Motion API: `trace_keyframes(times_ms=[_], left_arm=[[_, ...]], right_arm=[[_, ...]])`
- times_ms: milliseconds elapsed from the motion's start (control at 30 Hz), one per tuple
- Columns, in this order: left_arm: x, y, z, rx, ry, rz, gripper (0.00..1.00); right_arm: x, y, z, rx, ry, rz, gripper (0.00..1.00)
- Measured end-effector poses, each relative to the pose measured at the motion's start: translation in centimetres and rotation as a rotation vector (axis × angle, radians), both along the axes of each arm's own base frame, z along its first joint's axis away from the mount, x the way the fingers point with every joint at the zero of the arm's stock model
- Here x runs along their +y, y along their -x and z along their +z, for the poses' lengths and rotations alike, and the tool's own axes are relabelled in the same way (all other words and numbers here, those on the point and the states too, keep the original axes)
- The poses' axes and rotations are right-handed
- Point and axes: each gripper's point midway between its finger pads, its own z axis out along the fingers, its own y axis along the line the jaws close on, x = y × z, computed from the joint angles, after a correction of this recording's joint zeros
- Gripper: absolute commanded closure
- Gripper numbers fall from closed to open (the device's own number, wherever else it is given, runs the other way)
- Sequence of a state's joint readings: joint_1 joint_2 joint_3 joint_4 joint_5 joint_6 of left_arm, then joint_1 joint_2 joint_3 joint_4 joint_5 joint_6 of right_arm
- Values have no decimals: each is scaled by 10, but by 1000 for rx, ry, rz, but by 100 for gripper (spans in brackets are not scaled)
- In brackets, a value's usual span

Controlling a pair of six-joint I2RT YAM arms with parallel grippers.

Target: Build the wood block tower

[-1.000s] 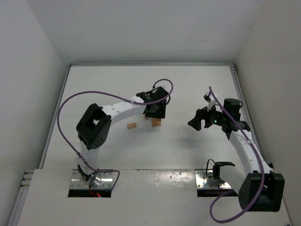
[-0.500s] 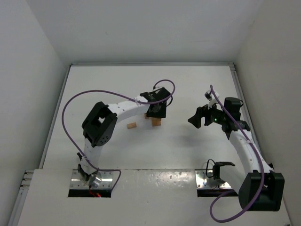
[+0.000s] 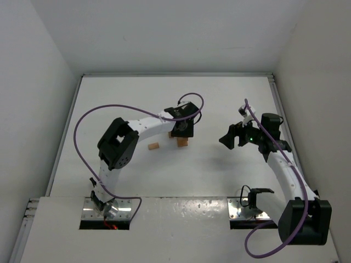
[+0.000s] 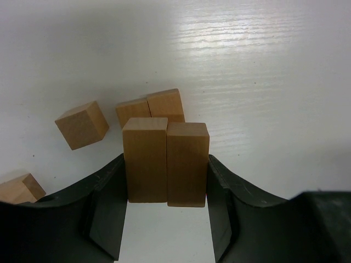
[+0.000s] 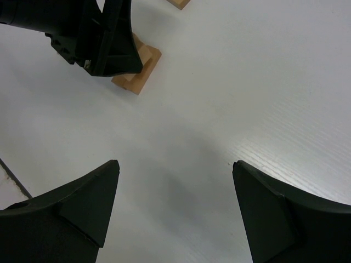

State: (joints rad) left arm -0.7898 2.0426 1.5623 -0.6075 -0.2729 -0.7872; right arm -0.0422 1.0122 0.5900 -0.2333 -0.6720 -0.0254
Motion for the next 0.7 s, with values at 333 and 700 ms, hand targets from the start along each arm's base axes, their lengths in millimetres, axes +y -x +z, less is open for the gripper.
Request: trace_keyframes(times_ms=[333, 700], left_arm=[[7, -7, -2, 16, 15, 29, 83], [6, -5, -5, 33, 27, 23, 80]], right_arm=[[0, 0, -1, 4, 0, 1, 16], [0, -1, -3, 7, -1, 1, 14]])
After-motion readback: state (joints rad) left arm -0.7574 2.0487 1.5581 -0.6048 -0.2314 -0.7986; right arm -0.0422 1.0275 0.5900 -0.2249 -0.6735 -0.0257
